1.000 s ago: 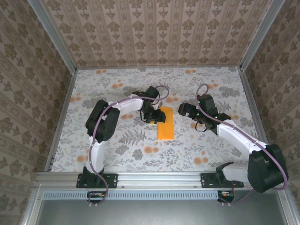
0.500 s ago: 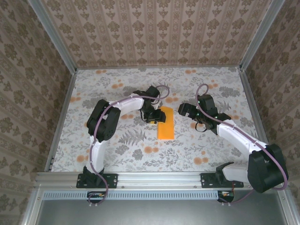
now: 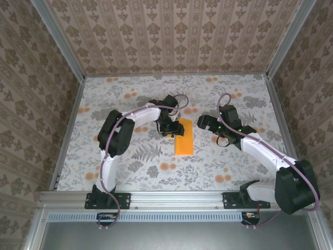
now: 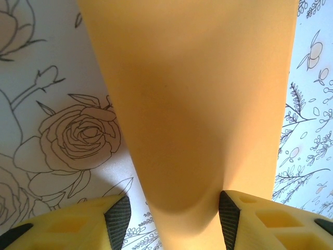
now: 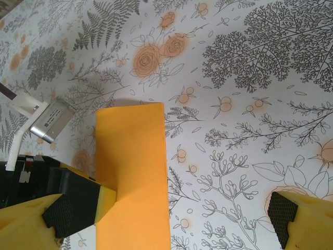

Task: Fold a paper plane with a square sheet of paper (fold left side to right side)

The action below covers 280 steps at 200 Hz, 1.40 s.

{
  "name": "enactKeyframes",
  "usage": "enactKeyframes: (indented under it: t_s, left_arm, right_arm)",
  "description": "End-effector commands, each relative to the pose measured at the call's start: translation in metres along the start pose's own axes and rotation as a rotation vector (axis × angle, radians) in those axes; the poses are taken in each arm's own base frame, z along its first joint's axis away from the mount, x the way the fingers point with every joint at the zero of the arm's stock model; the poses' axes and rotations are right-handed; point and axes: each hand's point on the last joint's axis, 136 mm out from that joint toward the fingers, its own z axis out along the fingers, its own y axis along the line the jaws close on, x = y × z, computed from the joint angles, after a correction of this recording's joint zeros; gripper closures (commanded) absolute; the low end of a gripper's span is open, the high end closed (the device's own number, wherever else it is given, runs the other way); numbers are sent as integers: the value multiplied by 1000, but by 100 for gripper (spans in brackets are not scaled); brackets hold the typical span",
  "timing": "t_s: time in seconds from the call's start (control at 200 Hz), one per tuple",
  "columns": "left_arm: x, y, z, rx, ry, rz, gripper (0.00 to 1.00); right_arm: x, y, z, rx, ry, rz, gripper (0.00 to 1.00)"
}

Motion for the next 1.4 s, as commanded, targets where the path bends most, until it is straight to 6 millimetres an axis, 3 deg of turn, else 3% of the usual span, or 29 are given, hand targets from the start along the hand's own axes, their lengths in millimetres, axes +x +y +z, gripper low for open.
enactKeyframes:
  t_s: [0.0,1.23,1.395]
  left_arm:
    - [17,18,48,-56,82,32,46]
    - [12,20,50,-79,86,38,46]
    - [12,20,49,-81,85,38,46]
  right_arm:
    - [13,-7,3,14,53,-2,0]
    - [31,-2,16,-30,141,10,0]
    - [38,3,22,-61,180,22,10]
